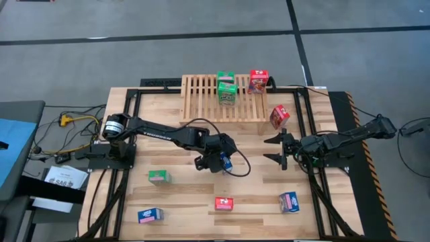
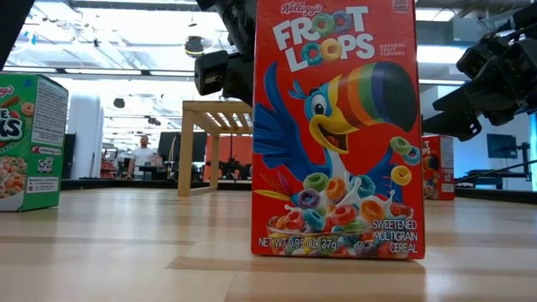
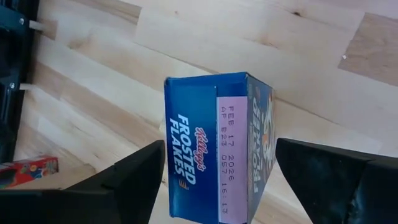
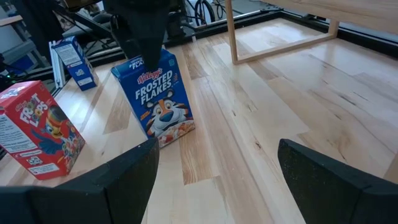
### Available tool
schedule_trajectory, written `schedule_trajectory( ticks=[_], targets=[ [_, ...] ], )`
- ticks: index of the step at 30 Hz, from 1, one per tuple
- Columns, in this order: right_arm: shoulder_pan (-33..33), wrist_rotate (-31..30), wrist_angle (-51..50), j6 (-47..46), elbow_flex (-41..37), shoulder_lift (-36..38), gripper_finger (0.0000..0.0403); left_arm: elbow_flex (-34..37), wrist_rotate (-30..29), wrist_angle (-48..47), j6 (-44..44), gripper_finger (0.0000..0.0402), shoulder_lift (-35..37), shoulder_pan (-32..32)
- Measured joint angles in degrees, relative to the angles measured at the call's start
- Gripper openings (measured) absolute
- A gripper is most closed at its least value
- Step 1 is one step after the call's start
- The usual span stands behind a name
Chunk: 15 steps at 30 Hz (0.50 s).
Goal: Stack cereal on shelf
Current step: Put the top blue cereal box on the shelf
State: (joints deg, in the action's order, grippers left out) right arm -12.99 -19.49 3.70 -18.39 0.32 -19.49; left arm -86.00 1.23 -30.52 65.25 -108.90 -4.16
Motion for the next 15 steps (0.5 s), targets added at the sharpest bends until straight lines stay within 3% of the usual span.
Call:
schedule_trajectory(
  ticks=[15],
  targets=[
    [0.0,0.0,0.0,0.0,0.0,0.0,0.0354,0.0,-0.1,-0.9,-1.8,0.0167,0.1,0.0]
  ],
)
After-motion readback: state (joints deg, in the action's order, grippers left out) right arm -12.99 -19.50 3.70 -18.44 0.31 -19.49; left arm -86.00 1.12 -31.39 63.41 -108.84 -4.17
